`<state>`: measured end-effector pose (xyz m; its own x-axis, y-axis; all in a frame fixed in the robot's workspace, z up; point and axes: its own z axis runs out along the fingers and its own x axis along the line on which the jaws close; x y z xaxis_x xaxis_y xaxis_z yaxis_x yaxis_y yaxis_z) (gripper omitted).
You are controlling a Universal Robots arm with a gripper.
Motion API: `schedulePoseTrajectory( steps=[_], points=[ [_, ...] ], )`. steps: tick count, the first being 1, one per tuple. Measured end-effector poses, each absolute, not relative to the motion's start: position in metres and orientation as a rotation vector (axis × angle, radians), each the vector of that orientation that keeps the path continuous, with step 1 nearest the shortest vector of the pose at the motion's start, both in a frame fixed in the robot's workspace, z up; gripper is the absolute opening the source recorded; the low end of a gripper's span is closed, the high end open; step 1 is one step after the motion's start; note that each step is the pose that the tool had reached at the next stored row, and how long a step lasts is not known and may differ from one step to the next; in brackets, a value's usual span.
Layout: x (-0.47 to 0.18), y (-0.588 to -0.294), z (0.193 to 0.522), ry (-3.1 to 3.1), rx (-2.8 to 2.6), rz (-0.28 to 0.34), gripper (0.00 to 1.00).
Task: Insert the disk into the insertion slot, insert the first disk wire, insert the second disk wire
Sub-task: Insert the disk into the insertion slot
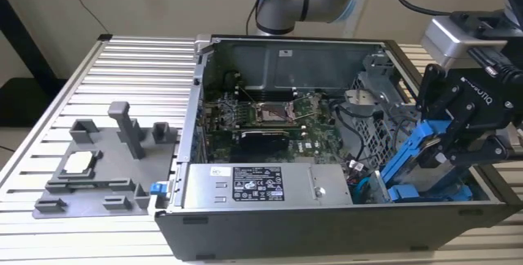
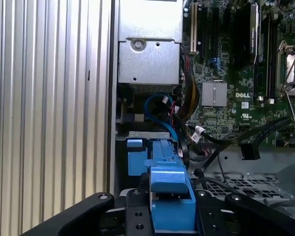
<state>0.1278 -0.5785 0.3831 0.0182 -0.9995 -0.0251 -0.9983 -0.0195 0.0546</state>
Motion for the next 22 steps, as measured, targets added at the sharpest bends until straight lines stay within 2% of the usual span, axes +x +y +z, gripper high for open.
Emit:
schedulePoseTrajectory(
  steps=[1,10,14,22],
  points=[
    [0.128,-0.578,0.383,-2.185,2.226,-0.088,0.40],
    [0.128,-0.578,0.394,-2.188,2.230,-0.087,0.40],
    [0.128,-0.578,0.394,-2.214,2.263,-0.061,0.40],
    [0.150,-0.578,0.394,-2.187,2.280,-0.071,0.40]
  ],
)
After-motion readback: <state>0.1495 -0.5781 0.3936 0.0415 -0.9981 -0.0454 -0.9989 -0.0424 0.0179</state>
